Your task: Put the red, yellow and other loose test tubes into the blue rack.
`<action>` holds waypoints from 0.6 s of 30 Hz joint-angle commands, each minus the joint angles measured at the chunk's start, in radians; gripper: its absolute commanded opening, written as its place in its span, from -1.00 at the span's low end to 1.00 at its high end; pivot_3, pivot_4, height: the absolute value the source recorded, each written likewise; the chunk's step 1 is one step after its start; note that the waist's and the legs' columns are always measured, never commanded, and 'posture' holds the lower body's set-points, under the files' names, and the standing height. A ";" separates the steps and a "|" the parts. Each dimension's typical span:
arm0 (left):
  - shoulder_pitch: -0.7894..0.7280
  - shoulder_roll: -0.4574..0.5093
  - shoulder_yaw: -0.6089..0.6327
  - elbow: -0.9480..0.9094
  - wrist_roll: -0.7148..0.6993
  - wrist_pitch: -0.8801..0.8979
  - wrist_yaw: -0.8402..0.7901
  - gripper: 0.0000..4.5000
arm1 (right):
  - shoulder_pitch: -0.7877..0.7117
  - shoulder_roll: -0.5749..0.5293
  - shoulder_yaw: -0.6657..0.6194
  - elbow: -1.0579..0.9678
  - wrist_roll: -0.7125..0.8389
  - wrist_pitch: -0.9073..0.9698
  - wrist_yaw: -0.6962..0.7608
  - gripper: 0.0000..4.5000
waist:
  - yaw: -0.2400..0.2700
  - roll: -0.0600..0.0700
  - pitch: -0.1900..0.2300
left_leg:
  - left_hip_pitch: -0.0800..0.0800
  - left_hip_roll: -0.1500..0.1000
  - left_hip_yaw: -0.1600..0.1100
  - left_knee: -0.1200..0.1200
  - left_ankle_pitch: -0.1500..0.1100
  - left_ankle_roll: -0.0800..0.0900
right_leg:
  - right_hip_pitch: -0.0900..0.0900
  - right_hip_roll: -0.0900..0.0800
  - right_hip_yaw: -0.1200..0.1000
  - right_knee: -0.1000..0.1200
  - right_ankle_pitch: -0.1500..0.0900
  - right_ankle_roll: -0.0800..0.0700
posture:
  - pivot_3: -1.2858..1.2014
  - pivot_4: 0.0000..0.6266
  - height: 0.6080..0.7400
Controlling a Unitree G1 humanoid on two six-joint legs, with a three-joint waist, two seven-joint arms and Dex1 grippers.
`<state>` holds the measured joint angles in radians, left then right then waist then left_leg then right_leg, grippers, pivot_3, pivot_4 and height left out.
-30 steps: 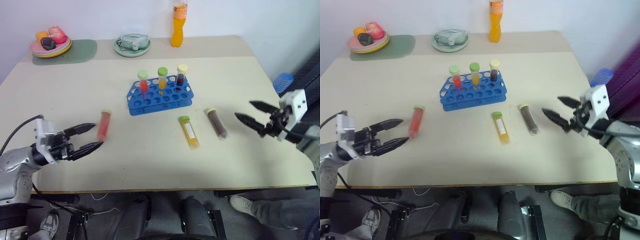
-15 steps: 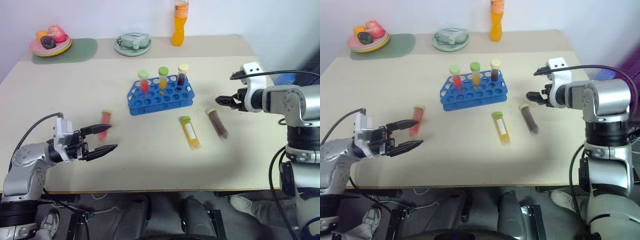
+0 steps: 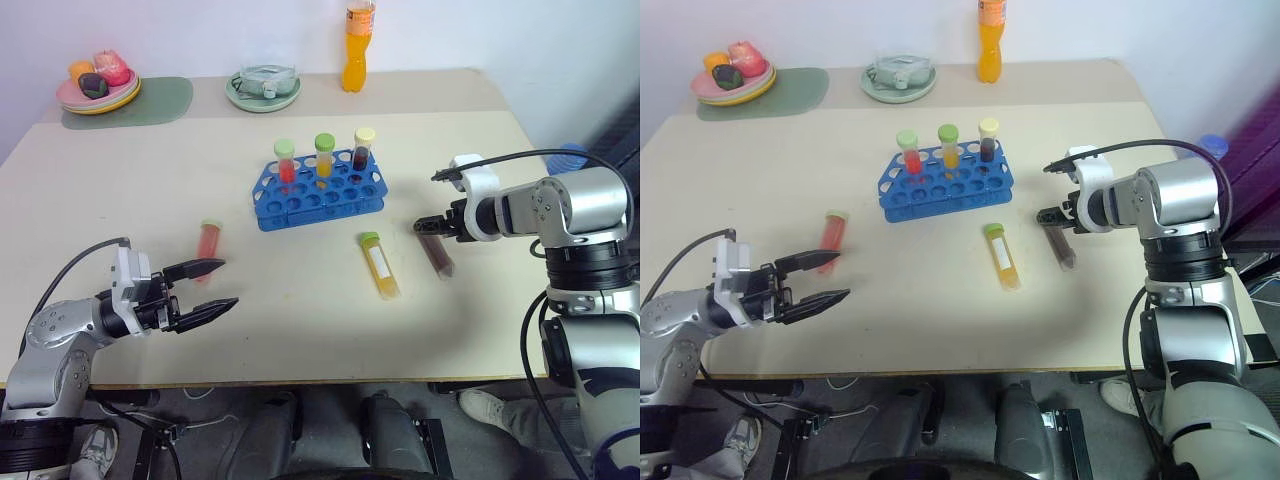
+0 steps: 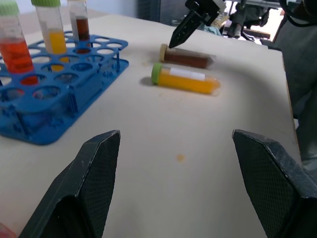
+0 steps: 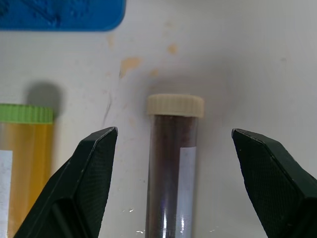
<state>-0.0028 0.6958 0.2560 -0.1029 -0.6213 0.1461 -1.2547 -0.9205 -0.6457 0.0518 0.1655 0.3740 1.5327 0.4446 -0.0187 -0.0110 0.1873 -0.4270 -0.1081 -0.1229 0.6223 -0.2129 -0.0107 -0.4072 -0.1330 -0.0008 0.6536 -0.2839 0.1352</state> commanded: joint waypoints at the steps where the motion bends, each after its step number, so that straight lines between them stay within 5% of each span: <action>1: 0.009 0.011 0.019 -0.040 -0.020 0.010 0.002 0.64 | -0.023 0.006 0.011 0.028 -0.010 -0.039 0.014 0.69 | 0.000 0.000 0.000 | 0.000 0.000 0.000 0.000 0.000 0.000 | 0.000 0.000 0.000 0.000 0.000 0.000 | 0.03 -0.52 1.00; 15: 0.046 0.009 0.034 -0.037 -0.018 -0.006 -0.007 0.64 | -0.054 0.023 0.083 0.177 -0.053 -0.118 0.063 0.69 | -0.005 0.000 0.000 | 0.001 0.000 0.000 0.000 0.000 0.000 | 0.000 0.000 0.000 0.000 0.000 0.000 | 0.03 -0.52 1.00; 18: 0.061 0.010 0.039 -0.056 -0.025 0.002 0.000 0.66 | -0.072 0.031 0.089 0.212 -0.057 -0.120 0.076 0.34 | -0.009 0.000 0.000 | 0.001 0.000 0.000 0.000 0.000 0.000 | 0.000 0.001 0.000 0.000 0.001 -0.001 | 0.03 -0.52 1.00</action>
<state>0.0504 0.6966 0.2612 -0.1191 -0.6226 0.1492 -1.2582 -0.9661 -0.6245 0.1347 0.3666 0.3176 1.4281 0.5055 -0.0280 -0.0112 0.1872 -0.4260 -0.1076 -0.1225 0.6225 -0.2126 -0.0111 -0.4068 -0.1325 -0.0007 0.6538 -0.2831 0.1342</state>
